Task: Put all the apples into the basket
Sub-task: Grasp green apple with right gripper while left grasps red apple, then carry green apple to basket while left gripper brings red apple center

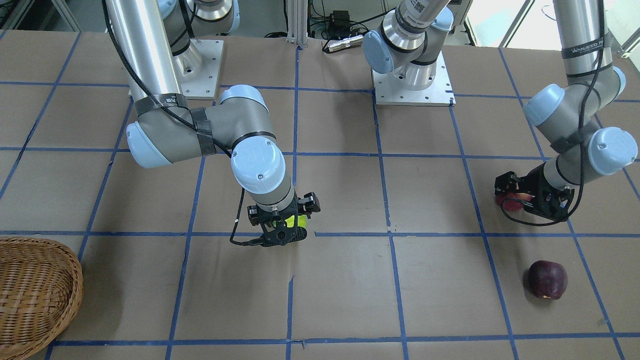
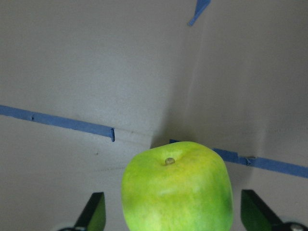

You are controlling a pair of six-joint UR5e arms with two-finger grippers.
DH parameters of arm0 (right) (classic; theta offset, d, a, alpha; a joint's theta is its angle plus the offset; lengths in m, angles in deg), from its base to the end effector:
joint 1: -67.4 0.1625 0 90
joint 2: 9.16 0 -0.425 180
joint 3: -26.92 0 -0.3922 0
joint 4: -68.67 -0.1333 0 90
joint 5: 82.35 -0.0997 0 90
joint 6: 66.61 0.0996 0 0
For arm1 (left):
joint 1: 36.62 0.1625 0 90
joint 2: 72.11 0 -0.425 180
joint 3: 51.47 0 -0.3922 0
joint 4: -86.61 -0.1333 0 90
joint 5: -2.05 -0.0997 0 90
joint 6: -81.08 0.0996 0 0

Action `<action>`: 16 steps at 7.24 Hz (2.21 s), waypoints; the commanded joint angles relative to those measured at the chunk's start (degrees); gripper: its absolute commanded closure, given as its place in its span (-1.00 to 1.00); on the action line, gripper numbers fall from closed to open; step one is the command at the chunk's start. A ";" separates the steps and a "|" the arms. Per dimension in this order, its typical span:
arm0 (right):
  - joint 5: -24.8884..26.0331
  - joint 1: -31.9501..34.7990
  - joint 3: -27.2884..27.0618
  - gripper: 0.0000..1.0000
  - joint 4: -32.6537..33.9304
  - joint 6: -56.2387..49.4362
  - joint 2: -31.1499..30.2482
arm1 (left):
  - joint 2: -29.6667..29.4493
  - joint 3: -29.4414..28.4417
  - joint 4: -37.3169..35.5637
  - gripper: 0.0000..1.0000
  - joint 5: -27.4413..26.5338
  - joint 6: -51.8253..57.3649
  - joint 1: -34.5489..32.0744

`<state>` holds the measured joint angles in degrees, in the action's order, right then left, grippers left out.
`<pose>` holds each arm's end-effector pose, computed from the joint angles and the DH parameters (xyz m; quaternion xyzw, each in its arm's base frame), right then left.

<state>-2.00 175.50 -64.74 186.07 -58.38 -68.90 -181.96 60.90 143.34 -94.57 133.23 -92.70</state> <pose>0.3410 -0.5605 0.2165 -0.0823 0.9923 0.0574 0.0729 0.1879 -0.4977 0.1855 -0.1621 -0.9820 -0.0962 0.0111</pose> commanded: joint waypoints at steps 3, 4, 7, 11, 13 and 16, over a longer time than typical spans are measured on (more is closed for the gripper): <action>3.14 0.00 0.07 -0.76 4.32 0.40 3.48 | 1.03 -0.57 0.39 0.74 0.12 -0.82 -0.61; 4.98 -0.08 0.07 0.26 4.07 -1.00 3.48 | 2.00 -0.58 0.57 0.83 0.29 -3.17 -1.66; 5.87 -2.18 3.05 1.00 1.19 -1.19 -1.76 | 7.26 -0.58 5.64 0.83 5.54 -28.92 -14.27; 12.53 -29.63 18.07 0.98 -20.62 -18.69 -5.84 | 6.59 -2.15 -0.85 0.87 11.02 -70.00 -39.21; 17.45 -38.90 19.15 0.91 -18.27 -31.04 -3.56 | 0.80 -3.82 -9.51 0.91 14.52 -79.52 -48.30; 23.71 -43.75 19.23 0.71 0.76 -40.53 7.84 | -3.96 -4.70 -17.44 0.75 14.27 -87.04 -53.26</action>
<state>19.69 134.03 -45.55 179.09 -94.43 -66.19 -184.13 56.56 127.76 -80.27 48.34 -144.61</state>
